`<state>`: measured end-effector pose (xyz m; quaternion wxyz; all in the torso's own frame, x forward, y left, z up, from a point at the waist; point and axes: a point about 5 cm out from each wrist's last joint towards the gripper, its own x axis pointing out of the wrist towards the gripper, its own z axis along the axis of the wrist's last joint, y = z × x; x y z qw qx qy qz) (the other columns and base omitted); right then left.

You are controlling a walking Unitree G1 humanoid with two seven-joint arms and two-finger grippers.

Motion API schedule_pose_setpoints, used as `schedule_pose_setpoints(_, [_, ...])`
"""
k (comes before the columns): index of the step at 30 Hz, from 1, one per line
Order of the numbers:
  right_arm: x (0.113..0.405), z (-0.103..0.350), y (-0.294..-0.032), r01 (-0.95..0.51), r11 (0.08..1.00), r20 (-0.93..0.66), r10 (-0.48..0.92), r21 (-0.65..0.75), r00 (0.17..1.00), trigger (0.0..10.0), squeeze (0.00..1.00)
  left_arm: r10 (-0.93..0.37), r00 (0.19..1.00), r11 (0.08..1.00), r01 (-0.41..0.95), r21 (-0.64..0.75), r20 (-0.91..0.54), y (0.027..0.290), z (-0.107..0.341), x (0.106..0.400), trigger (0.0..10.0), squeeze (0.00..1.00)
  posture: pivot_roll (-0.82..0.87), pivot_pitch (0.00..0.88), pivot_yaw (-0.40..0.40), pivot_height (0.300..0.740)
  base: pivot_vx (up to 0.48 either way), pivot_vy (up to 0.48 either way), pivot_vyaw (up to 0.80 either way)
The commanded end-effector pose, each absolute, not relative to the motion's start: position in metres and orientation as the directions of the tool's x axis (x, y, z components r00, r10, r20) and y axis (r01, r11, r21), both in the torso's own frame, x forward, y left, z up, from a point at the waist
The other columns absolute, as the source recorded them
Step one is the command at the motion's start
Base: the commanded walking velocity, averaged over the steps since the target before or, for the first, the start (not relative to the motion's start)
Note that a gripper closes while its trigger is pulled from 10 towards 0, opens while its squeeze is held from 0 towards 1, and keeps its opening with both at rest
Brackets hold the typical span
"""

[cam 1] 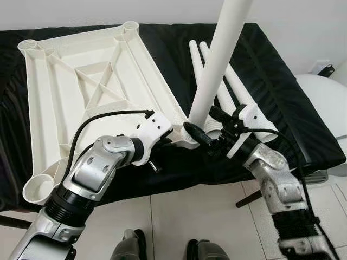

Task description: Building children table

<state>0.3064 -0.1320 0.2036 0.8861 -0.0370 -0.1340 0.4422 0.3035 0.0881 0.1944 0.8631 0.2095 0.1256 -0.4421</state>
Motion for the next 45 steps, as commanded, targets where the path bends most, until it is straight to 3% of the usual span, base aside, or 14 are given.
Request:
schedule_pose_setpoints(1, [0.308,0.200,-0.131,-0.810,0.555,0.172,0.831,-0.192,0.529,10.0,0.00,-0.684,0.632,0.563,0.775,0.288,-0.363,0.096,0.204,0.307,10.0,0.00,-0.03,0.206,-0.020,0.740,0.000,0.000,0.00])
schedule_pose_setpoints(26, [0.339,0.208,-0.116,-0.853,0.430,0.131,0.903,-0.298,0.409,9.9,0.00,-0.691,0.625,0.555,0.781,0.286,-0.363,0.095,0.206,0.306,10.0,0.00,-0.01,0.192,-0.014,0.740,0.000,0.000,0.00])
schedule_pose_setpoints(27, [0.339,0.208,-0.116,-0.856,0.423,0.132,0.906,-0.299,0.402,4.6,0.00,-0.691,0.625,0.556,0.780,0.286,-0.363,0.095,0.206,0.306,10.0,0.00,-0.01,0.190,-0.015,0.740,0.000,0.000,0.00])
schedule_pose_setpoints(28, [0.339,0.208,-0.116,-0.856,0.423,0.132,0.906,-0.299,0.402,4.6,0.00,-0.691,0.625,0.556,0.780,0.286,-0.363,0.095,0.206,0.306,10.0,0.00,-0.01,0.190,-0.015,0.740,0.000,0.000,0.00])
schedule_pose_setpoints(29, [0.339,0.208,-0.116,-0.860,0.416,0.137,0.909,-0.296,0.393,0.1,0.00,-0.689,0.626,0.557,0.779,0.286,-0.364,0.096,0.205,0.306,10.0,0.00,-0.01,0.188,-0.016,0.740,0.000,0.000,0.00])
schedule_pose_setpoints(39, [0.339,0.209,-0.122,-0.860,0.408,0.137,0.913,-0.305,0.385,0.0,0.00,-0.689,0.626,0.556,0.780,0.288,-0.365,0.096,0.205,0.305,10.0,0.00,-0.01,0.179,-0.015,0.740,0.000,0.000,0.00])
schedule_pose_setpoints(45, [0.333,0.213,-0.120,-0.849,0.451,0.210,0.890,-0.274,0.404,0.0,0.00,-0.690,0.626,0.556,0.780,0.288,-0.364,0.095,0.205,0.305,10.0,0.00,-0.01,0.186,-0.019,0.740,0.000,0.000,0.00])
